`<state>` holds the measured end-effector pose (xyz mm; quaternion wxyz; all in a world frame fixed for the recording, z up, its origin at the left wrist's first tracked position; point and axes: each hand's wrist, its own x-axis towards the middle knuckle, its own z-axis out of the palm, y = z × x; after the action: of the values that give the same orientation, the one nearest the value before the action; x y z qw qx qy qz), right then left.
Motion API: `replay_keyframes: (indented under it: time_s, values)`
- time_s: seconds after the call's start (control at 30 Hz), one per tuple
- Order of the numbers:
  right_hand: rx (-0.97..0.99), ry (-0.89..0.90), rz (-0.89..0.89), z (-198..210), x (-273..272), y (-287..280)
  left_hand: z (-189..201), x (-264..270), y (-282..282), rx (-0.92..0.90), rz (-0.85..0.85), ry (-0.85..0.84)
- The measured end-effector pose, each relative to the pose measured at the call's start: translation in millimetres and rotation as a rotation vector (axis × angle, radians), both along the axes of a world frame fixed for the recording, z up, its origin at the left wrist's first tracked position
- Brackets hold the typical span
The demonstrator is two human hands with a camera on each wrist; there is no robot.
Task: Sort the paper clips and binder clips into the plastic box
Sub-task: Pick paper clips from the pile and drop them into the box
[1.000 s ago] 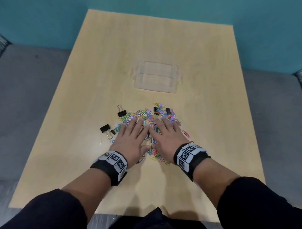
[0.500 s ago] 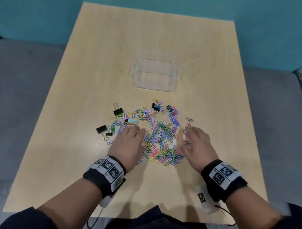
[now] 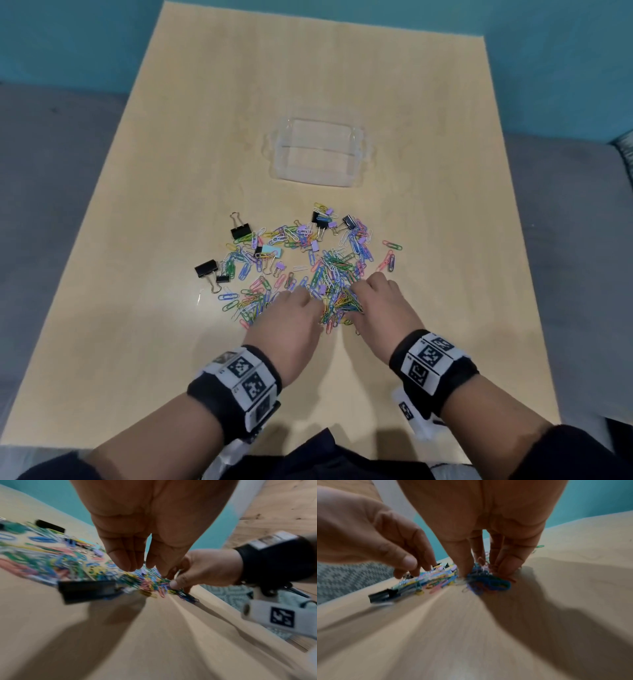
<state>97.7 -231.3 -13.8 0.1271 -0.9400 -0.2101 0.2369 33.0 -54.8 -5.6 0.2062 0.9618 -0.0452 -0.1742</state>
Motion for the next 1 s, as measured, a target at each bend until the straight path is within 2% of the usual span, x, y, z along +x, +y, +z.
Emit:
replay_keyframes:
  time_s: [0.1, 0.2, 0.43, 0.57, 0.7, 0.87, 1.0]
  values:
    - [-0.024, 0.054, 0.007, 4.4, 0.7, -7.4, -4.3, 2.8, -23.9, 0.057, -0.021, 0.05]
    - [-0.079, 0.025, 0.088, 4.3, -1.9, -12.2, -12.9, 10.3, -39.7, 0.084, -0.009, 0.037]
    - [-0.001, 0.032, 0.063, -0.8, 6.9, -16.0, -27.2, 20.8, -50.0, 0.07, 0.08, 0.032]
    - [0.052, 0.088, 0.014, 3.5, 17.1, -20.9, -22.4, 22.9, -51.0, 0.031, 0.152, -0.005]
    - [0.158, 0.239, -0.135, 1.0, 28.1, -30.4, -14.2, 25.8, -45.9, -0.225, 0.455, 0.015]
    - [0.433, 0.609, -0.468, 6.5, 40.3, -39.5, -1.8, 30.4, -33.5, -0.659, 0.874, 0.21]
    - [0.571, 0.778, -0.578, 20.5, 56.8, -34.4, 13.3, 43.1, -16.3, -0.907, 0.991, 0.277]
